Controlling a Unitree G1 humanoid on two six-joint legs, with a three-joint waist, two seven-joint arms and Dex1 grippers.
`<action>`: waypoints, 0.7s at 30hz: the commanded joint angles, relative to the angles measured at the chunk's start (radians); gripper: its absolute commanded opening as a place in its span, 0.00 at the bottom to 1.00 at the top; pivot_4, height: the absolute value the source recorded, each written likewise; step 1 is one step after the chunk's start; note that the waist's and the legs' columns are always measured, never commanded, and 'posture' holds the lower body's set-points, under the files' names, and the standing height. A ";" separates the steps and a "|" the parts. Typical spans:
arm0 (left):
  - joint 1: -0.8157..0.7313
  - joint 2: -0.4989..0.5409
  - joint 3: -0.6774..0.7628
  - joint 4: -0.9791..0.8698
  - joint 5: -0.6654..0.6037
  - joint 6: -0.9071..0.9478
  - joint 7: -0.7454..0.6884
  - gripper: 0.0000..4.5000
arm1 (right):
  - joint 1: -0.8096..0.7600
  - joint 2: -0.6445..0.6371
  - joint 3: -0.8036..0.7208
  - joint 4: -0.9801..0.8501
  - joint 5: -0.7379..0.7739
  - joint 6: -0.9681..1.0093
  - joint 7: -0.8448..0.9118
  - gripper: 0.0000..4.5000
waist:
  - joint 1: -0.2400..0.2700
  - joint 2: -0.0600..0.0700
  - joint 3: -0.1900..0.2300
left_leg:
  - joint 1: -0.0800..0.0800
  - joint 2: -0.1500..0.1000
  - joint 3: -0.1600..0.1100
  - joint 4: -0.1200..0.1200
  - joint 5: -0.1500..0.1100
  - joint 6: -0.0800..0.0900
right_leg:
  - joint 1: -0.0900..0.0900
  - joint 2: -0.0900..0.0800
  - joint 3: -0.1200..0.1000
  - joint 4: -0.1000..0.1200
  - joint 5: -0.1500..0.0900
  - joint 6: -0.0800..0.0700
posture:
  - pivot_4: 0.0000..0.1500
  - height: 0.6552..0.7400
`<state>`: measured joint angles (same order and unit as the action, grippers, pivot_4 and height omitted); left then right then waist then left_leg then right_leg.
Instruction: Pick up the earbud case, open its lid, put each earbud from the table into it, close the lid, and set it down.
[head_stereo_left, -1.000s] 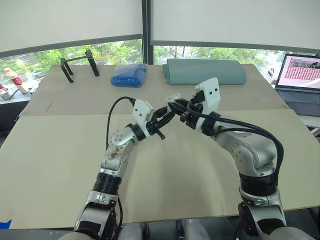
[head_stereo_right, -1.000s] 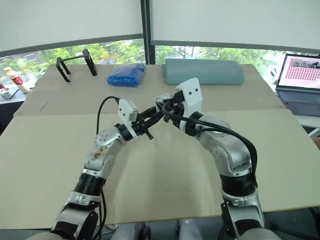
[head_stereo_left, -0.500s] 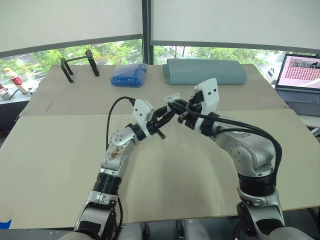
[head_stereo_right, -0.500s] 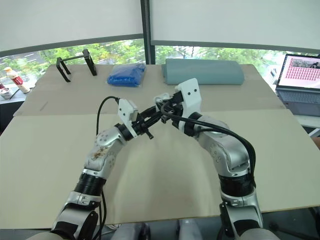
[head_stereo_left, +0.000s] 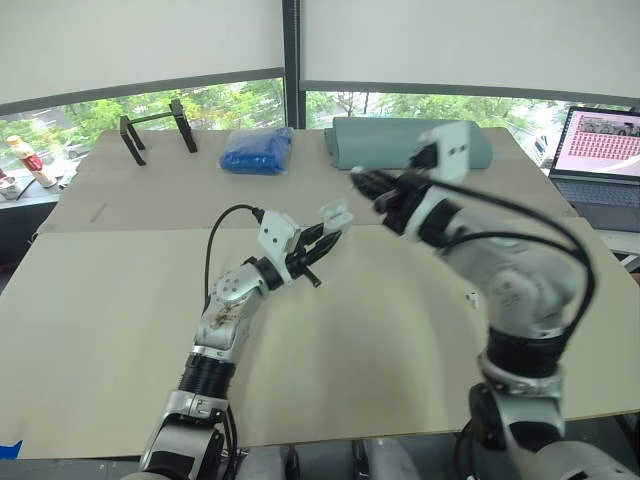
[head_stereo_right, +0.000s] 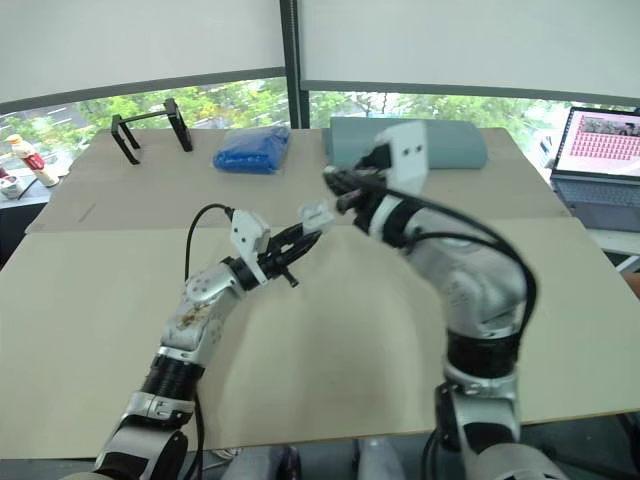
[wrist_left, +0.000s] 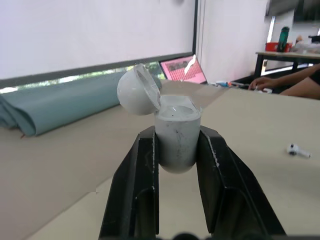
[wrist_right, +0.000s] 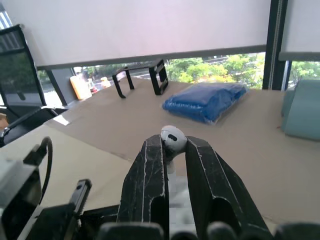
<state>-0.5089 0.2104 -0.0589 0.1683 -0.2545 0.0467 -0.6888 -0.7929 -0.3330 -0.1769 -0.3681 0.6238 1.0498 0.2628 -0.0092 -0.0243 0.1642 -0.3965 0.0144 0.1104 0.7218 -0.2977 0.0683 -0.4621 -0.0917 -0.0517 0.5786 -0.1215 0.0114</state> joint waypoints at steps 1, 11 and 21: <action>0.026 0.027 0.031 -0.071 -0.016 -0.016 -0.003 0.12 | 0.000 -0.190 -0.081 -0.044 0.073 0.143 0.082 0.04 | 0.009 0.000 0.000 | 0.000 0.000 0.000 0.000 0.000 0.000 | 0.000 0.000 0.000 0.000 0.000 0.000 | 1.00 1.00; 0.096 0.059 0.054 -0.143 -0.032 0.003 0.007 0.12 | 0.640 -0.782 0.050 -0.202 -0.116 -0.072 0.422 0.04 | 0.023 0.001 0.000 | 0.000 -0.004 0.000 -0.005 -0.003 0.004 | -0.001 -0.004 0.001 -0.002 -0.004 0.006 | 1.00 1.00; 0.102 0.054 0.050 -0.174 -0.033 0.021 0.027 0.12 | 1.011 -0.884 0.067 -0.123 -0.418 -0.444 0.494 0.04 | 0.021 0.000 0.000 | 0.007 -0.002 0.004 0.005 -0.007 0.011 | 0.004 -0.004 0.006 0.000 -0.012 0.007 | 1.00 1.00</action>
<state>-0.3995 0.2668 -0.0106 0.0448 -0.2768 0.0702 -0.6680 0.2117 -1.2064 -0.0887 -0.5051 0.2423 0.6473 0.7464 0.0116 -0.0247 0.1646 -0.3888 0.0131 0.1143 0.7266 -0.3046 0.0788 -0.4573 -0.0946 -0.0452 0.5783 -0.1336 0.0182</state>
